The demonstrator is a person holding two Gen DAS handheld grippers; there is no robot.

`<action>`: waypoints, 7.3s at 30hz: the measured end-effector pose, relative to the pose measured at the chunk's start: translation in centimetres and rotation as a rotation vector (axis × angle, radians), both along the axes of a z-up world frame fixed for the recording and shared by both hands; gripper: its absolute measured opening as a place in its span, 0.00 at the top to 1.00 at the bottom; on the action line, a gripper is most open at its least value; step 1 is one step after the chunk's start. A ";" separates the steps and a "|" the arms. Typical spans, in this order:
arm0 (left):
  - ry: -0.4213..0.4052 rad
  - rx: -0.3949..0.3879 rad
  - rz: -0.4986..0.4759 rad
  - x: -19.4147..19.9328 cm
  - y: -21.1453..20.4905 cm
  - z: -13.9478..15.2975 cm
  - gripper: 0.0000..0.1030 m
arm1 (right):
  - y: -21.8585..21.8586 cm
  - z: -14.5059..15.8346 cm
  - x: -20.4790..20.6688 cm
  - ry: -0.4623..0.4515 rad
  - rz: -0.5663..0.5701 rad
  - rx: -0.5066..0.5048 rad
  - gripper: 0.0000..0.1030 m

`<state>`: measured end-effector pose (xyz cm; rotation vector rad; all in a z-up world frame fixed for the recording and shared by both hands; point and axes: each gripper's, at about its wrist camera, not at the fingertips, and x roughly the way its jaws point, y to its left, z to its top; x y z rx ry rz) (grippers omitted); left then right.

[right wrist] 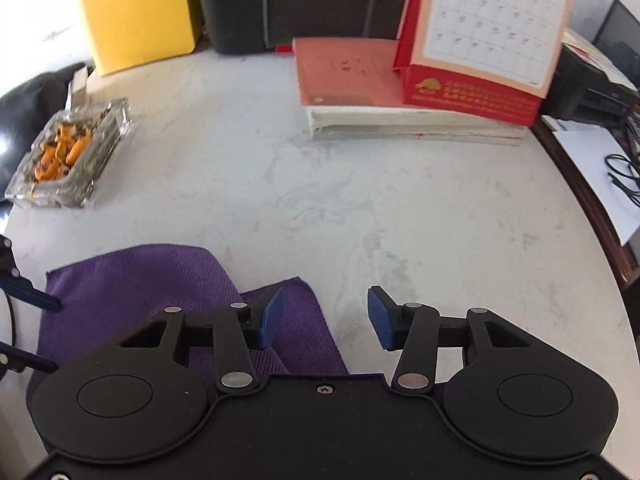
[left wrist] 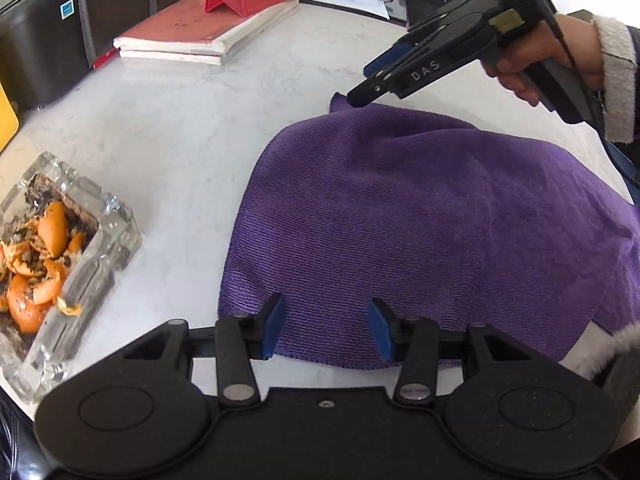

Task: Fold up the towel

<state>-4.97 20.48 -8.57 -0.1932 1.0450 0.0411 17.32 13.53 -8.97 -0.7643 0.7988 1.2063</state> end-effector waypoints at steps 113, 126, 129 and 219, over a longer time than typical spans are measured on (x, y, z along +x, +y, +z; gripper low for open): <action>0.056 0.169 -0.368 3.2 -10.5 -0.4 0.40 | -42.3 -0.9 -21.2 0.082 -0.935 0.043 0.49; 0.083 0.166 -0.333 3.0 -10.4 -0.1 0.40 | -42.5 -1.2 -21.4 0.089 -0.851 0.021 0.48; 0.078 0.164 -0.328 3.3 -10.4 0.1 0.40 | -42.7 -1.3 -21.5 0.088 -0.867 0.026 0.48; -0.049 -0.068 0.142 -2.3 5.7 0.9 0.72 | 5.5 0.4 3.4 0.066 0.058 0.140 0.30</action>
